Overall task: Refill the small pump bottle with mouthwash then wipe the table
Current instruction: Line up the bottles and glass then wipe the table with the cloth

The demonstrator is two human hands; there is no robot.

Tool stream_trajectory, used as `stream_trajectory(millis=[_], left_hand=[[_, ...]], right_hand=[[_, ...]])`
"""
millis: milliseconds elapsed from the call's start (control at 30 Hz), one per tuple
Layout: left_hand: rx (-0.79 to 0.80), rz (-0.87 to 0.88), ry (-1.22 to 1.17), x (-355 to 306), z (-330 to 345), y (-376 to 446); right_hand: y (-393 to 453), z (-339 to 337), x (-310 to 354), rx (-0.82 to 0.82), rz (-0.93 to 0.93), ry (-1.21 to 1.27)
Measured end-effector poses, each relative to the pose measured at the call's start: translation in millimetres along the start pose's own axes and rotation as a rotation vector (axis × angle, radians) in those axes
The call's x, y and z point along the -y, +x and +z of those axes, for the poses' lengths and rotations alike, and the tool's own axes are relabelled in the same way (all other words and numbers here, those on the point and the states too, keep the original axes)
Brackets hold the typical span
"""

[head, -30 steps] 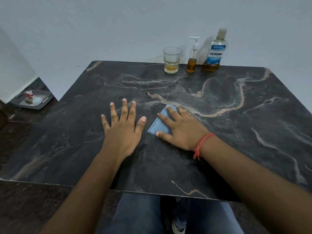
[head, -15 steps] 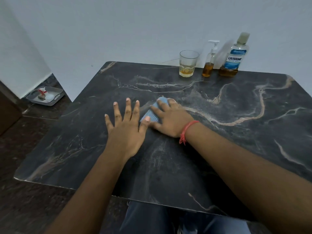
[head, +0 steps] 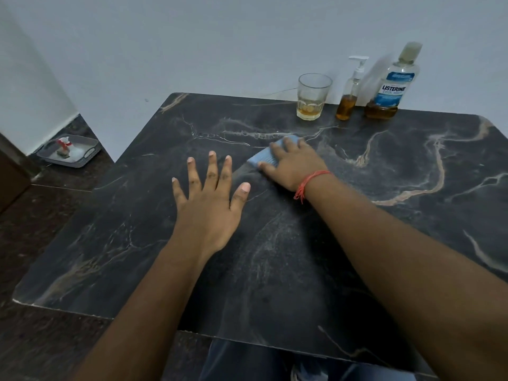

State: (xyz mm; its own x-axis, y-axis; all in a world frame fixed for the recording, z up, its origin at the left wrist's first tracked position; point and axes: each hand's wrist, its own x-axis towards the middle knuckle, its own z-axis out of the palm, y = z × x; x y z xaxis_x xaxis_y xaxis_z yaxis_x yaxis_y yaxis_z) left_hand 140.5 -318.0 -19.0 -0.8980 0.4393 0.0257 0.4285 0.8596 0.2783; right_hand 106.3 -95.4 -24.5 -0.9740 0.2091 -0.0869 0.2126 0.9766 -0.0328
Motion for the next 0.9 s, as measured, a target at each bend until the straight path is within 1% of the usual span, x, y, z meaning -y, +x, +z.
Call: stream_trajectory(millis=[33,67,100,167,200,233,333,367,467,500,533,633,667,767,800,833,900], left_hand=[[-0.003,0.006,0.000,-1.1,-0.5,0.0],[-0.005,0.012,0.003,-2.0,-0.7,0.2],[-0.004,0.018,0.005,-3.2,-0.9,0.8],[0.004,0.032,0.005,-8.6,0.0,2.3],[0.010,0.043,0.006,-12.3,0.7,2.6],[0.013,0.055,0.005,-16.6,1.3,2.9],[0.007,0.087,0.006,-30.6,3.9,2.9],[0.007,0.099,0.005,-36.4,5.0,3.0],[0.040,0.126,0.014,-53.5,9.1,3.9],[0.049,0.137,0.021,-58.0,10.6,4.1],[0.055,0.151,0.028,-62.7,12.2,4.2],[0.068,0.188,0.048,-75.4,16.4,1.8],[0.074,0.196,0.052,-79.9,18.1,0.4],[0.096,0.219,0.068,-95.2,21.4,-2.2],[0.100,0.230,0.075,-100.6,22.2,-2.6],[0.100,0.242,0.081,-105.7,23.2,-2.9],[0.099,0.262,0.085,-114.9,24.4,-4.2]], right_hand=[[-1.2,0.2,-6.9,0.007,0.097,0.016],[-5.5,1.3,-9.7,0.016,0.120,0.025],[-12.6,2.1,-9.0,0.014,0.069,0.018],[-30.2,4.6,-15.5,0.013,-0.090,0.001],[-38.2,4.6,-26.1,0.013,-0.121,-0.002],[-43.6,2.1,-41.2,0.009,-0.095,-0.012],[-58.3,0.7,-78.5,0.011,0.160,-0.012],[-65.1,2.1,-80.9,0.009,0.158,-0.008],[-87.1,5.2,-81.6,0.032,-0.046,0.029],[-93.5,3.4,-87.9,0.032,-0.071,0.038],[-97.9,1.5,-99.5,0.017,-0.045,0.043],[-113.7,1.3,-125.4,-0.042,0.168,0.056],[-120.3,3.9,-124.7,-0.051,0.173,0.049],[-137.5,8.2,-122.5,-0.057,0.040,0.027],[-141.6,5.7,-130.8,-0.062,0.053,0.036],[-143.5,2.8,-144.0,-0.075,0.112,0.043],[-147.9,1.1,-168.2,-0.098,0.288,0.069]])
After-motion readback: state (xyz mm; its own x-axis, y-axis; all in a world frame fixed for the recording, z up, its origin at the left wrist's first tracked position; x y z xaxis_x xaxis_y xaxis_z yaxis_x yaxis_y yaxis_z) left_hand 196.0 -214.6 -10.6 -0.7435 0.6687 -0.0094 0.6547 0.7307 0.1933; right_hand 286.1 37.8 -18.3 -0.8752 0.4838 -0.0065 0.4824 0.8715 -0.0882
